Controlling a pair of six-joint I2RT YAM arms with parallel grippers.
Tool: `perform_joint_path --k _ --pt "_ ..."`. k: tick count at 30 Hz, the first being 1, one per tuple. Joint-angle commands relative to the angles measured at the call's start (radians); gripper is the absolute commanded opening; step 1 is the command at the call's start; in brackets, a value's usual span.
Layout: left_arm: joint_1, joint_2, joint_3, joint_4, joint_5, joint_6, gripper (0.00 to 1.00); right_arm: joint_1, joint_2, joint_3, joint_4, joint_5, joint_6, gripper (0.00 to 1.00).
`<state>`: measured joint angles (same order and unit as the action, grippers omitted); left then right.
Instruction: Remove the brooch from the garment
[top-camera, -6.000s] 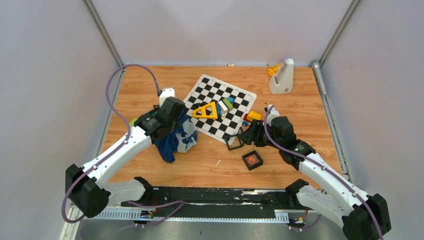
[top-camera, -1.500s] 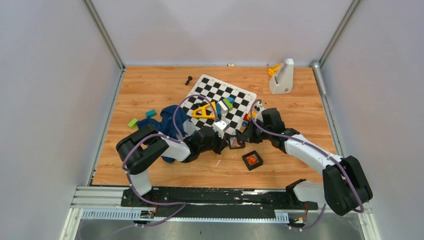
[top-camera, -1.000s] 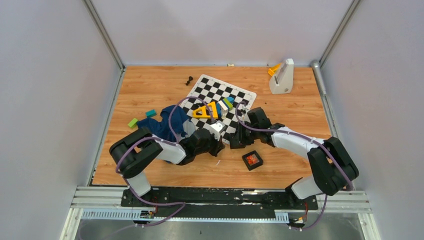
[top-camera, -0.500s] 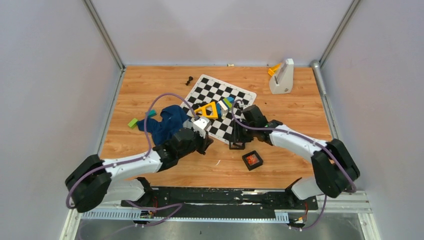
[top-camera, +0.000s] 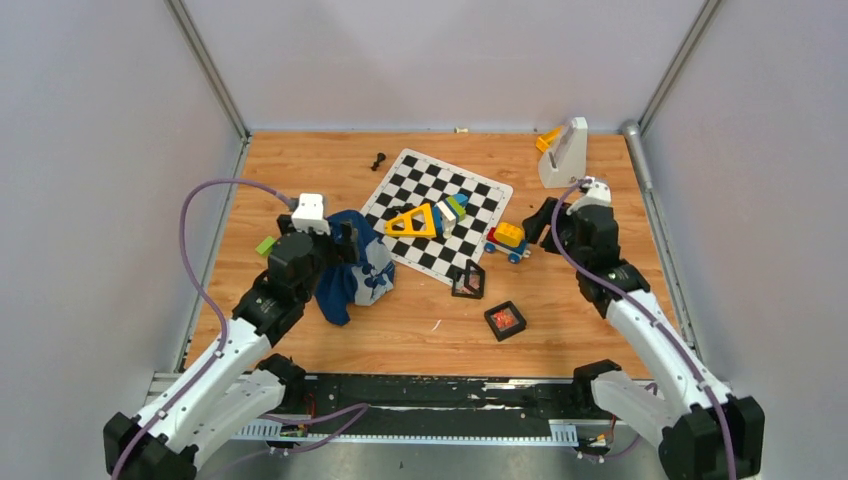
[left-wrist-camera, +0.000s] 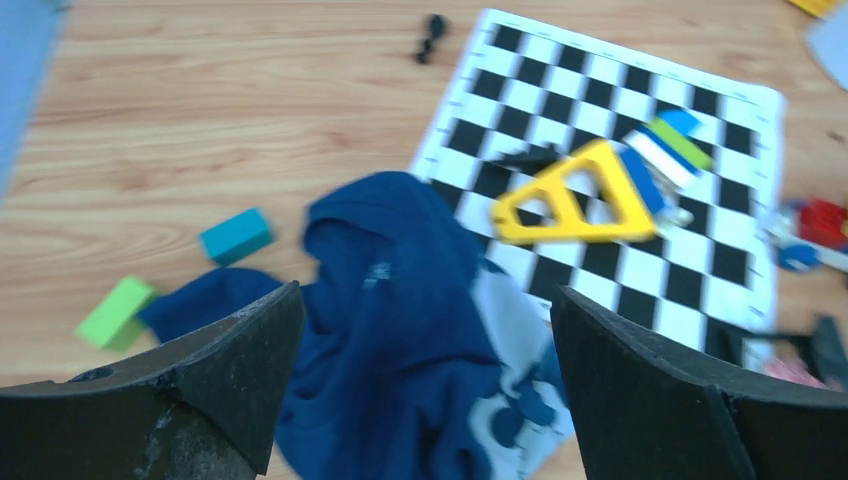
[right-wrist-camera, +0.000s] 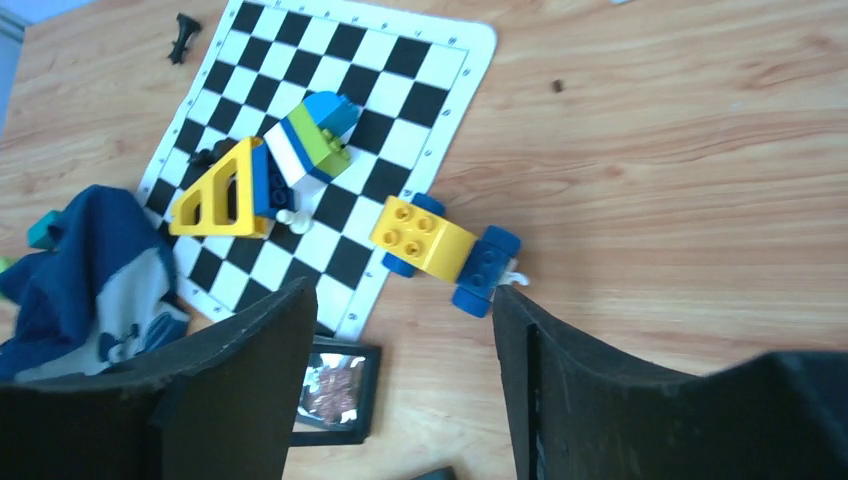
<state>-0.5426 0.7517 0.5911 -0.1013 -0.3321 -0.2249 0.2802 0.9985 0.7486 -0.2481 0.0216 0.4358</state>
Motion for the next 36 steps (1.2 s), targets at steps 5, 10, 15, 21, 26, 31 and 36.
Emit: perform_joint_path --k 5,10,15,21,26,31,36 --pt "0.206 0.004 -0.155 0.215 -0.165 0.12 1.0 -0.069 -0.198 -0.264 0.367 0.175 -0.173 0.71" --pt "0.367 0.013 -0.259 0.416 0.019 0.135 0.98 -0.21 -0.15 -0.37 0.556 0.079 -0.228 0.72" --pt "0.468 0.165 -0.349 0.671 0.096 0.129 0.99 -0.391 -0.045 -0.488 0.807 -0.132 -0.192 0.72" --pt "0.502 0.433 -0.296 0.874 0.159 0.207 0.96 -0.398 0.166 -0.548 1.087 -0.061 -0.244 0.69" --pt "0.511 0.65 -0.298 1.135 0.173 0.249 0.98 -0.391 0.398 -0.548 1.34 -0.128 -0.334 0.73" --pt "0.536 0.669 -0.304 1.13 0.208 0.235 1.0 -0.362 0.393 -0.549 1.315 -0.043 -0.329 0.77" --pt "0.537 0.663 -0.297 1.121 0.242 0.244 1.0 -0.351 0.38 -0.535 1.271 -0.045 -0.342 1.0"
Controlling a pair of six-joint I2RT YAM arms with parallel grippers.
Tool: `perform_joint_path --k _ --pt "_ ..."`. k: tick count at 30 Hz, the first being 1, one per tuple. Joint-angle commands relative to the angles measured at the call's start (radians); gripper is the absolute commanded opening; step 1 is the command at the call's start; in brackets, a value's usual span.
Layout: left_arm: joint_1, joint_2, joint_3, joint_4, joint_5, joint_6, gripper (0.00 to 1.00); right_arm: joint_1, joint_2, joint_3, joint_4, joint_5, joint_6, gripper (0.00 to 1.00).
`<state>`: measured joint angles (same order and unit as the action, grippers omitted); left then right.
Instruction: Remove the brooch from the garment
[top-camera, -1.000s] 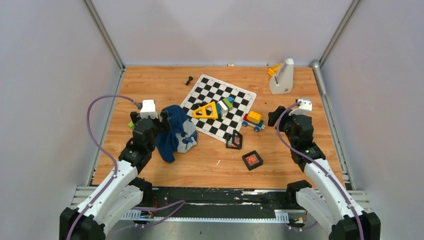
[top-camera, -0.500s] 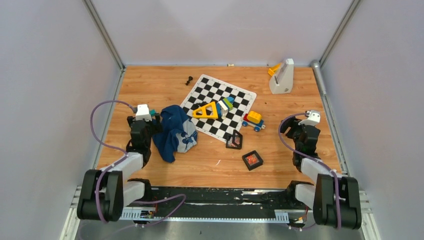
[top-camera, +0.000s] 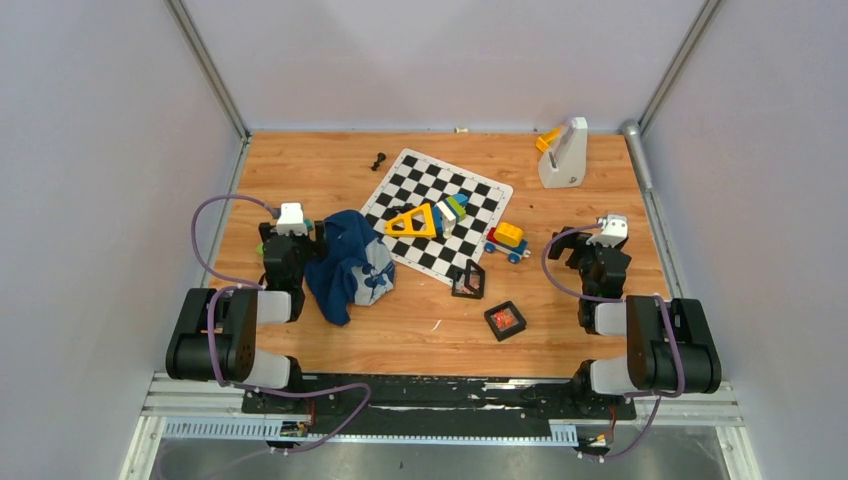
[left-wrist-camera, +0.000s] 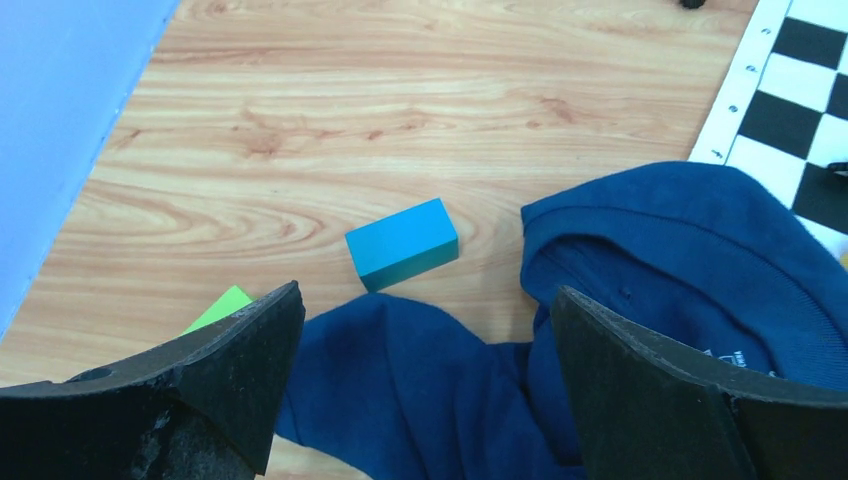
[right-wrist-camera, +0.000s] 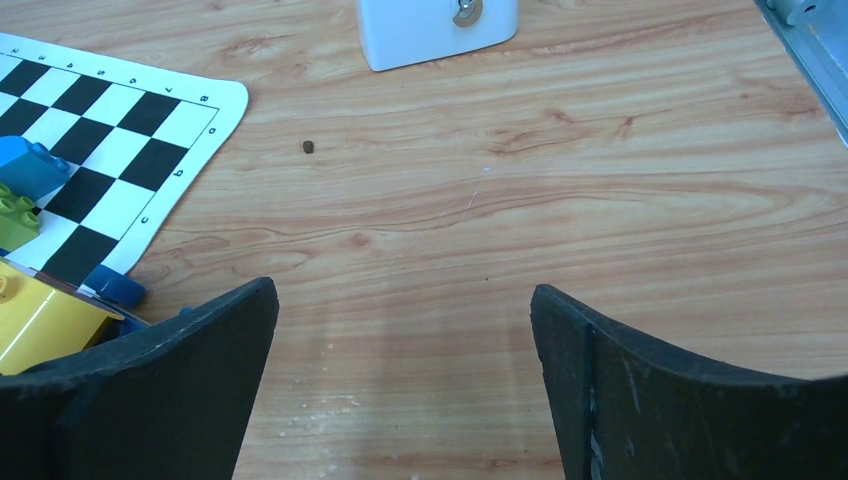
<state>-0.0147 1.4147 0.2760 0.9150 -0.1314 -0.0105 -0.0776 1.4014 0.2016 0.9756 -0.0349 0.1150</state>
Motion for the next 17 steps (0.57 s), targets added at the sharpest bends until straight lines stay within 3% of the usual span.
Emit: perform_joint_path --k 1,17 --pt "0.009 0.0 0.02 0.097 0.042 0.03 1.0 0.007 -0.019 0.016 0.046 0.007 -0.025 1.0" --pt "0.009 -0.003 0.023 0.089 0.047 0.031 1.0 0.007 -0.02 0.017 0.039 0.005 -0.026 1.0"
